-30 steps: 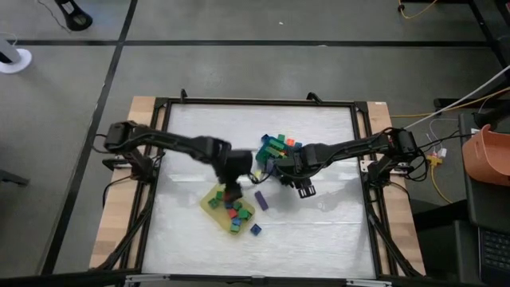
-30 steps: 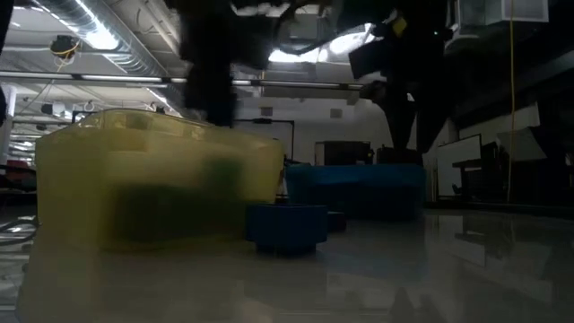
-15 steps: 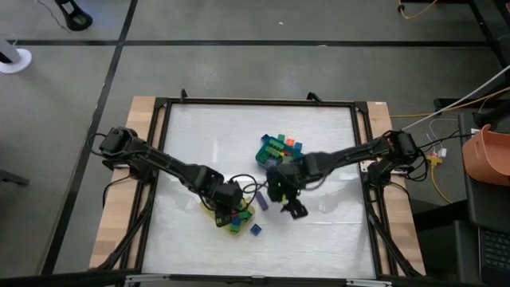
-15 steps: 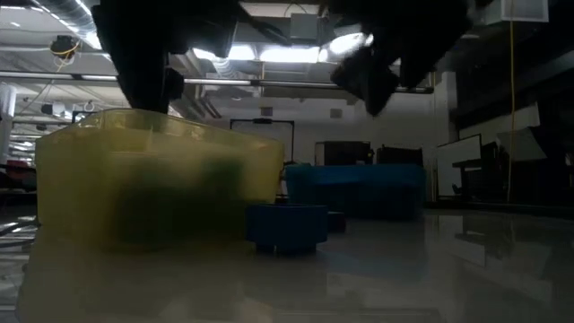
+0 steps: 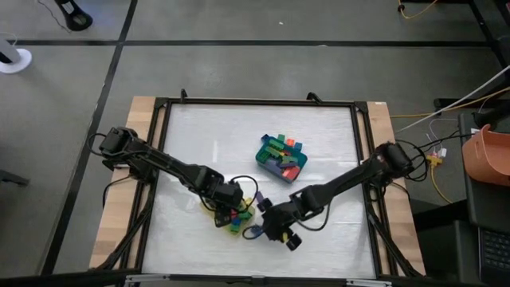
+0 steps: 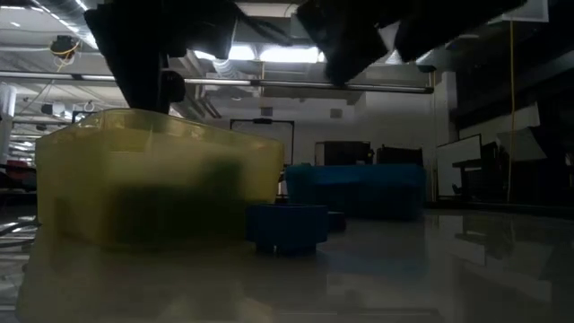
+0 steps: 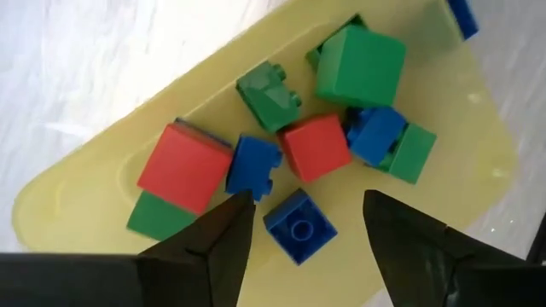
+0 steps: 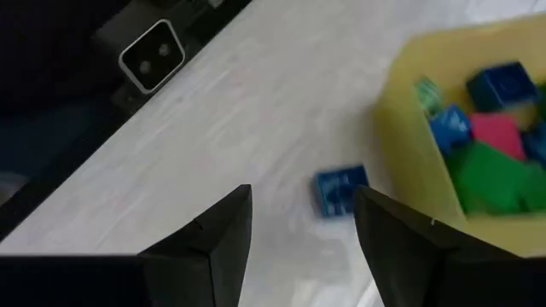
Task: Sort blocks by size
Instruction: Put the small blue game piece into the yellow bin
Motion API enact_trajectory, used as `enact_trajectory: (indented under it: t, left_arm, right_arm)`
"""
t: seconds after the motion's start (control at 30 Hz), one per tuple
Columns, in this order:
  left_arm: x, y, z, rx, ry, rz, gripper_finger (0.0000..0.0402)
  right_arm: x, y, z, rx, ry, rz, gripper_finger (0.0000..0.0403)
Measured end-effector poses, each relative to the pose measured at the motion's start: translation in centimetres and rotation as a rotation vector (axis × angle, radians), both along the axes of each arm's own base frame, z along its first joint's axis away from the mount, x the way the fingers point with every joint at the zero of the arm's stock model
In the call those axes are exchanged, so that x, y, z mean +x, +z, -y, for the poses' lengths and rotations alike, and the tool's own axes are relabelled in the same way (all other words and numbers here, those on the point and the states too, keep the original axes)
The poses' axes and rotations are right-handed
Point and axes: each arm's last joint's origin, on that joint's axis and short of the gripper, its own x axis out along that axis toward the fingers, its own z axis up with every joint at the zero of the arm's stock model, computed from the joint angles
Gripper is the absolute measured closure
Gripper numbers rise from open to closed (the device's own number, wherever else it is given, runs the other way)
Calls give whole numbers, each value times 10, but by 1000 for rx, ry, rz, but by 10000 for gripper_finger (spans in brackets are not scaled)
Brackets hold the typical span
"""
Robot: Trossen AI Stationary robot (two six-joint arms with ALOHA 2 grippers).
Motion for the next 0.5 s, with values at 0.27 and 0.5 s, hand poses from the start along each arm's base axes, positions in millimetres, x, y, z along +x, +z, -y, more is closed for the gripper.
enact_trajectory:
  t: [0.27,0.5]
  left_arm:
    - [5,2,1,-15,4,49,192]
    - [6,3,2,-19,4,66,192]
  right_arm:
    - [18,-29,-10,-9,44,71,200]
    - [26,-49,-11,-107,14,102,201]
